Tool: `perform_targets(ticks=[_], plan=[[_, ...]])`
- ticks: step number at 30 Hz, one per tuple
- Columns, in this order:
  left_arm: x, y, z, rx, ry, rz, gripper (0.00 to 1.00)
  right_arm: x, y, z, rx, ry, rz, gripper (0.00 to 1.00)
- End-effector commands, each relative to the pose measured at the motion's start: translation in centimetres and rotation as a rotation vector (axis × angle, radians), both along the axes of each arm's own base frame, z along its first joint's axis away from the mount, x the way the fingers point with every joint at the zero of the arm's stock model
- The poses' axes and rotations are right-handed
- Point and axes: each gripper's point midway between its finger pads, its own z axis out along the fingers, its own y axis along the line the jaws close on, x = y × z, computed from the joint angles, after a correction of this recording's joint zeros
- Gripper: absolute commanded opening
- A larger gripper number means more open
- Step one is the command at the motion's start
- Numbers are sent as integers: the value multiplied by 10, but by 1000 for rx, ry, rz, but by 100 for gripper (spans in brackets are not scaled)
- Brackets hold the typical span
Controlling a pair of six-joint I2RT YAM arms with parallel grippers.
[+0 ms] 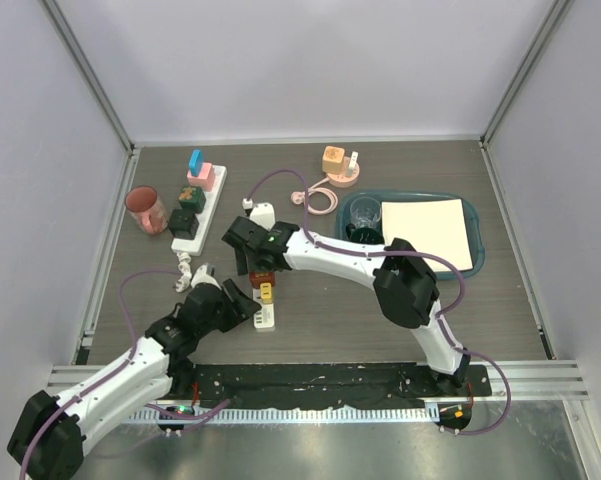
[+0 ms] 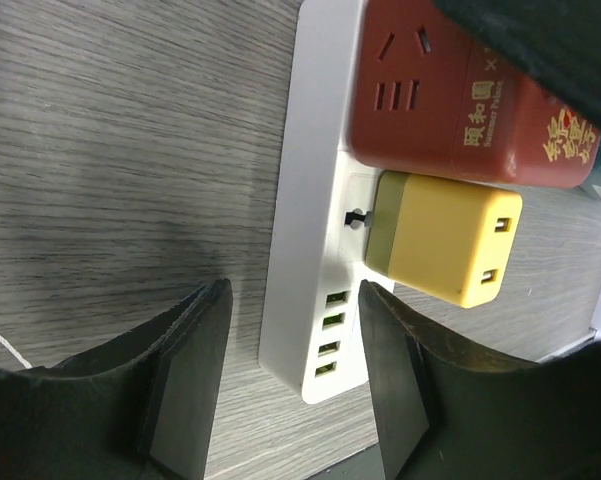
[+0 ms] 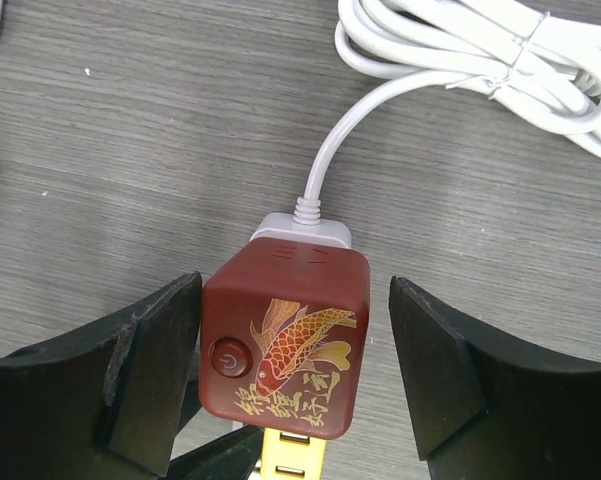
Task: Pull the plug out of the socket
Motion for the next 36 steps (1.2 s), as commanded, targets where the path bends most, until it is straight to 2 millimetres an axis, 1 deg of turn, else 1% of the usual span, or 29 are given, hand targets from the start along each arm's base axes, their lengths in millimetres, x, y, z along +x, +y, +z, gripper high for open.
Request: perform_targets(ticks=[1,4,7,8,10,13,19,20,22,23,24,25,26,27,28,30,31,34,35,36], plan=[[-16,21,-32,112,120,47,58,3,4,8,5,-33,-37,79],[-18,24,-36,130,147,61,54,3,2,6,-3,-34,-43,77],[-16,26,-35,139,145,71,50,4,-2,3,-16,-41,-51,69],[-16,26,-35,137,143,73,49,4,-3,4,-19,-46,-52,64],[-15,25,-32,126,132,72,49,6,-6,4,-28,-59,-59,59],[-14,21,-30,109,113,57,48,7,-7,6,-29,-67,-58,57],[-16,23,-36,127,141,63,46,7,-4,10,-6,-71,-52,47],[-16,23,-37,135,150,63,45,7,-3,11,-2,-75,-51,43],[-16,24,-39,147,159,63,43,10,-1,20,16,-89,-53,38],[-15,24,-39,150,160,64,43,10,0,22,21,-93,-54,31],[-16,24,-41,161,173,64,42,12,3,29,40,-101,-53,29],[-16,25,-42,168,178,66,40,12,3,32,50,-103,-56,23],[-15,26,-43,179,180,74,40,12,4,34,56,-106,-57,20],[-15,28,-46,190,191,77,39,13,3,36,69,-111,-61,18],[-16,27,-46,195,194,79,39,14,2,38,81,-112,-71,13],[-15,28,-47,204,196,84,39,16,-4,35,93,-105,-91,6],[-15,28,-48,208,204,87,39,17,-5,40,114,-103,-99,2],[-14,29,-49,217,209,91,39,17,-4,42,160,-90,-102,1],[-15,29,-50,221,214,93,38,16,-3,48,178,-94,-100,1],[-15,30,-51,226,216,97,38,18,-2,49,196,-100,-102,1]])
